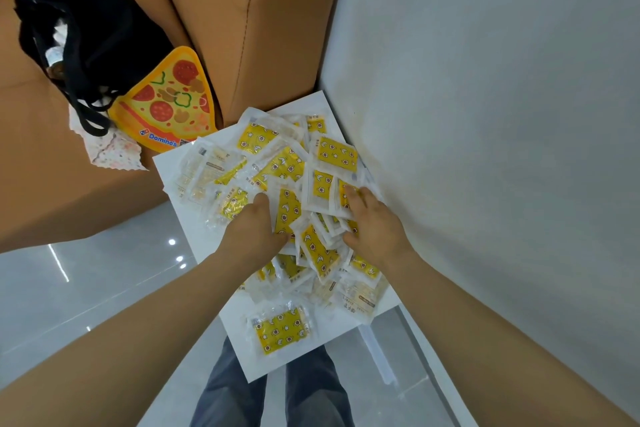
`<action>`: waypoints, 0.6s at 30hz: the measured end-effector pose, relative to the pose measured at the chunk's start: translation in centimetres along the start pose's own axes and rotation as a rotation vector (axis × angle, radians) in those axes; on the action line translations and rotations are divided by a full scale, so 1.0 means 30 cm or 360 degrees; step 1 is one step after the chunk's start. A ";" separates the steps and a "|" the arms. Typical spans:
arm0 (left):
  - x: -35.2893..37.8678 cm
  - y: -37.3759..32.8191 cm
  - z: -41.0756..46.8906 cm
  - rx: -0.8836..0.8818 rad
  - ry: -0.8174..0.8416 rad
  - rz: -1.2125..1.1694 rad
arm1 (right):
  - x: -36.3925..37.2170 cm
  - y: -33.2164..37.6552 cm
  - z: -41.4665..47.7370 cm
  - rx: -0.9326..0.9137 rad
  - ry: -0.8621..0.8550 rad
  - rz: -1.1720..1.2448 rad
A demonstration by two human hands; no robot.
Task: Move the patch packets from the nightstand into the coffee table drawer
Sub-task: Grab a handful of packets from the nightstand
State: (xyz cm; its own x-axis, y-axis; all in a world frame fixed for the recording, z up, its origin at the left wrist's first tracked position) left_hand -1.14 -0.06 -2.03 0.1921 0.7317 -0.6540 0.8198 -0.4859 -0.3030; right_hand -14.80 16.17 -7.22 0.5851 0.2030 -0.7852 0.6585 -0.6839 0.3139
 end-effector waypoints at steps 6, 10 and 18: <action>0.001 0.002 -0.008 -0.0022 -0.0058 -0.0087 | -0.016 0.021 -0.012 -0.0007 -0.0055 -0.0197; 0.005 0.007 -0.023 -0.0058 -0.0089 -0.0198 | -0.048 0.018 -0.018 -0.0022 -0.0037 -0.0273; -0.023 -0.001 -0.063 -0.0078 -0.0098 -0.0356 | -0.121 0.020 -0.042 0.0002 -0.0065 -0.0225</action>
State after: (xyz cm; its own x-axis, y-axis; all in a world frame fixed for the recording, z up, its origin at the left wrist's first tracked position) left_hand -0.27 0.36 -0.26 -0.0291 0.7874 -0.6157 0.8637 -0.2903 -0.4120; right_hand -15.94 15.91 -3.50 0.4670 0.2686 -0.8425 0.7324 -0.6514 0.1983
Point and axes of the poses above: each hand's wrist, its own z-axis towards the middle knuckle, its own x-axis out of the palm, y = z × x, the point moved 1 cm from there along z, towards the middle knuckle, and after that the axes turned 3 degrees about z, right-handed, at the moved point
